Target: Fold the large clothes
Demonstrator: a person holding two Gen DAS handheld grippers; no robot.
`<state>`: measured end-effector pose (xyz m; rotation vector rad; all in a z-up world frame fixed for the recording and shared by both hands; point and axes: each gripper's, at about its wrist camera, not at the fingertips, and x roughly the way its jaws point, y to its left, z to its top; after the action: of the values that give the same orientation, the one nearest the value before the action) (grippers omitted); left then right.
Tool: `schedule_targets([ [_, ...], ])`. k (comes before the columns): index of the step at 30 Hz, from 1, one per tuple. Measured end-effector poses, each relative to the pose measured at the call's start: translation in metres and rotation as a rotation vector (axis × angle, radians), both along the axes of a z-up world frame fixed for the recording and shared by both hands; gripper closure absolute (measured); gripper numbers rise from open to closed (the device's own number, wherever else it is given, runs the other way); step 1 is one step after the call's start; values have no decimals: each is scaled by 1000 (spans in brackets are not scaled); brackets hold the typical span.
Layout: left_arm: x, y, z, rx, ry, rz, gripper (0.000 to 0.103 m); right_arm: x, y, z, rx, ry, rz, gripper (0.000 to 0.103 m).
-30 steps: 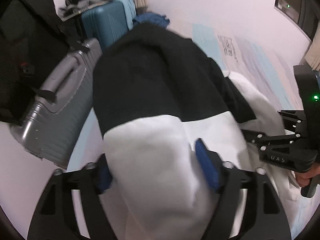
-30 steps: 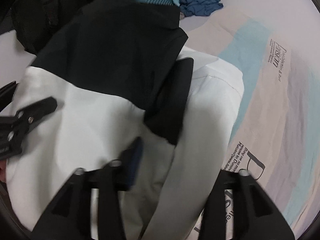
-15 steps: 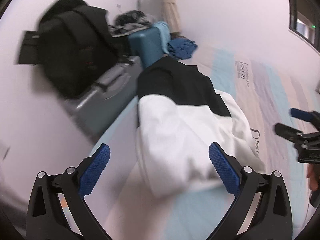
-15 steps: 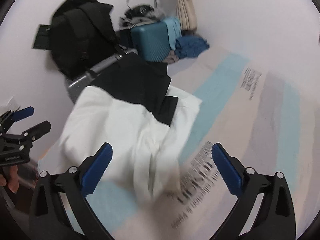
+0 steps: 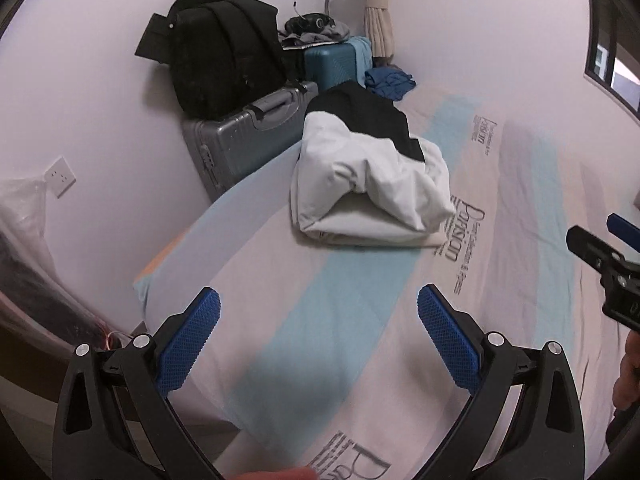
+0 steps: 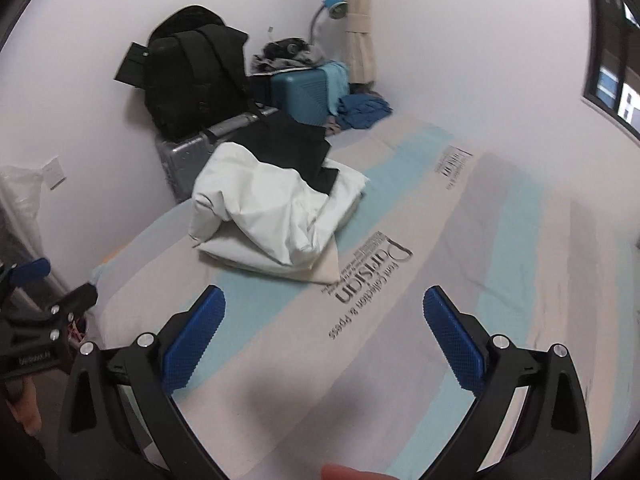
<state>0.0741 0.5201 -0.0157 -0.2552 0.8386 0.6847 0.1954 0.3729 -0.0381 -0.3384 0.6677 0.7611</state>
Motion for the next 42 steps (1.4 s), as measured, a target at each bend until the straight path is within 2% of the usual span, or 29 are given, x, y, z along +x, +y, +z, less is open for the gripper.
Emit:
schedule_targets([
  [2, -11, 4, -4, -20, -2, 6, 6, -12, 1, -3, -14, -33, -43, 8],
  [4, -17, 12, -8, -45, -18, -2, 6, -18, 2, -4, -11, -19, -62, 8],
  [9, -13, 18, -13, 7, -19, -45, 6, -26, 0, -8, -7, -27, -114, 8],
  [21, -25, 4, 13, 24, -74, -50, 6, -52, -3, 14, 15, -69, -70, 8],
  [42, -41, 3, 10, -8, -90, -41, 6, -67, -3, 14, -2, -57, -70, 8],
])
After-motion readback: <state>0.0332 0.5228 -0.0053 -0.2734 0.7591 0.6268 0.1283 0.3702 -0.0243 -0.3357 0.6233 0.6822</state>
